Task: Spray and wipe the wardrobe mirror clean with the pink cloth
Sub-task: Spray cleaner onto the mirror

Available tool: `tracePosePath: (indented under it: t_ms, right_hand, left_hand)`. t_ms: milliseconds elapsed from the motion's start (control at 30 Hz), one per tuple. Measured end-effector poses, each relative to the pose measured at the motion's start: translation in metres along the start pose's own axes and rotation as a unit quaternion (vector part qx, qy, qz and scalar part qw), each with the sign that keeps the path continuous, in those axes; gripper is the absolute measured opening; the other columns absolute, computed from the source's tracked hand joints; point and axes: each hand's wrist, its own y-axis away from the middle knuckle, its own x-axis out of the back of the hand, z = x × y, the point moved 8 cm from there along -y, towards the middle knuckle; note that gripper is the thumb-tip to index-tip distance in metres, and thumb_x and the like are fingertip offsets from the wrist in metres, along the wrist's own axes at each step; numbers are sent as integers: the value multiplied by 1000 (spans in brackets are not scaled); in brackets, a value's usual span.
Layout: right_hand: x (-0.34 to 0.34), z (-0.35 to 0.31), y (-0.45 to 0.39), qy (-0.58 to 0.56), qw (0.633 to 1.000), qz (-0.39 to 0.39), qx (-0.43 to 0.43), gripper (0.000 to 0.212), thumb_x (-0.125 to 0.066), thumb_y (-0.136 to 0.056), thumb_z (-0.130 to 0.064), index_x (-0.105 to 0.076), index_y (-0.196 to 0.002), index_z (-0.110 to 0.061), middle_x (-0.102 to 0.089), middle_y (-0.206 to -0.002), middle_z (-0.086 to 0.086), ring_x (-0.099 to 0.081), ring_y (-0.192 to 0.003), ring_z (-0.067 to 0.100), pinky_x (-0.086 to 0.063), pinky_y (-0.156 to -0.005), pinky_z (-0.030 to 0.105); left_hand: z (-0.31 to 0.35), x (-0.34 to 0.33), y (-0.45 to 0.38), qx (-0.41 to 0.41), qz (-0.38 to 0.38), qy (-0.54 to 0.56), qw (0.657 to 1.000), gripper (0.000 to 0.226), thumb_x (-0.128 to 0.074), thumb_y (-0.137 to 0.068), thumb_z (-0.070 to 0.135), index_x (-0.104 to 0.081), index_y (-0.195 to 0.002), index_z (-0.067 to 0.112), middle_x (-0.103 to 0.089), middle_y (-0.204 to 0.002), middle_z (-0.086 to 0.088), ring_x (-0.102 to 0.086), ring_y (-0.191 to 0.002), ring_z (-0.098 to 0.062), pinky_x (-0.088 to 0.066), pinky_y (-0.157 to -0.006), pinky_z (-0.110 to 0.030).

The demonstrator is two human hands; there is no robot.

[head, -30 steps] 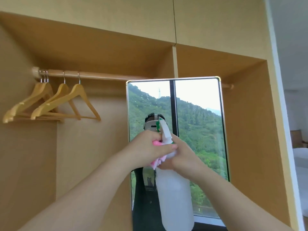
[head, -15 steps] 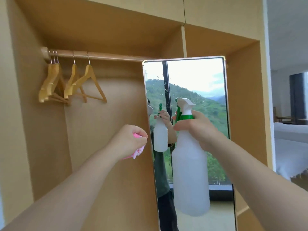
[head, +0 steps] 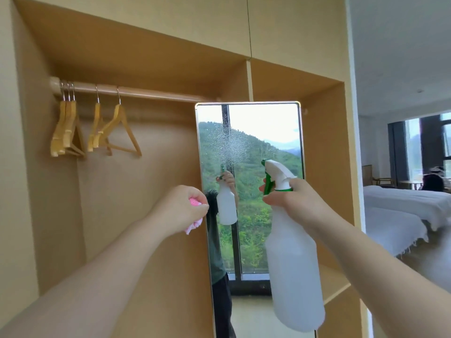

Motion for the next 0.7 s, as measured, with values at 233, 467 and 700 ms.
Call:
tracePosePath:
  t_ms: [233,467,700]
  right_hand:
    - [73,11,3,-9,997,72,-6,10,-69,-77,-9,-63,-81,-4,-67,-95,20,-55,-72,25,-41,-66,34]
    - [92,42,17,53,995,82,-2,13,-67,-78,-5,-55,-75,1,-42,-58,3,-34,-50,19,-27,-51,26]
    - [62,64,29,60,998,-7,-17,17,-62,-79,-4,-60,-96,-3,-42,-69,9,-37,-61,18,-29,-57,28]
  left_hand:
    - [1,-19,-1,49,27,15,998,15,-51,-81,11,-66,-78,10,-61,-48,-2,-50,-39,-19,-45,-48,-24]
    - [8,-44,5,50,22,2,998,18,-51,-81,13,-64,-69,12,-62,-50,-3,-51,-39,-19,-48,-50,-25]
    - [6,-50,7,57,14,-20,998,17,-49,-79,14,-66,-77,15,-64,-51,-2,-53,-40,-18,-48,-48,-22]
